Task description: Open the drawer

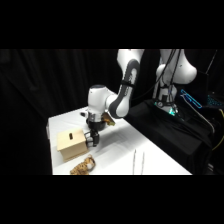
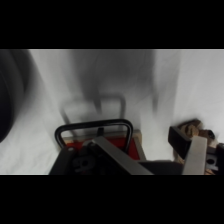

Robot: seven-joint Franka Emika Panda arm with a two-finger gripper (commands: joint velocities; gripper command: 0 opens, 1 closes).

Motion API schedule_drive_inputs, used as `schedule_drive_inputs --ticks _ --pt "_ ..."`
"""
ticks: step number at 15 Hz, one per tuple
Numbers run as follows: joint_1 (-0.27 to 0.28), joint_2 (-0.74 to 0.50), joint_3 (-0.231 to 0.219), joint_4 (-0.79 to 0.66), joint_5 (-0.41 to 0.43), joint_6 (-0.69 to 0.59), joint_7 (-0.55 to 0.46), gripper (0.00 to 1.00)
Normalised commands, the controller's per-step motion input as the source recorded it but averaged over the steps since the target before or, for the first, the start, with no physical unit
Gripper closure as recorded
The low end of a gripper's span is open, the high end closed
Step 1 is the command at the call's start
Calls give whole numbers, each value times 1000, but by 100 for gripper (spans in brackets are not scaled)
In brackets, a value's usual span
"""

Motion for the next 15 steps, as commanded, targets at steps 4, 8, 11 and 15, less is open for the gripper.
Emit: schedule_drive_inputs --ticks 4,8,11,15 --pt "-64 119 62 157 29 101 -6 0" --pt "-68 119 51 174 23 82 -4 0" --pt "-57 119 39 169 15 74 -1 0" --pt "-42 137 27 175 5 67 4 0"
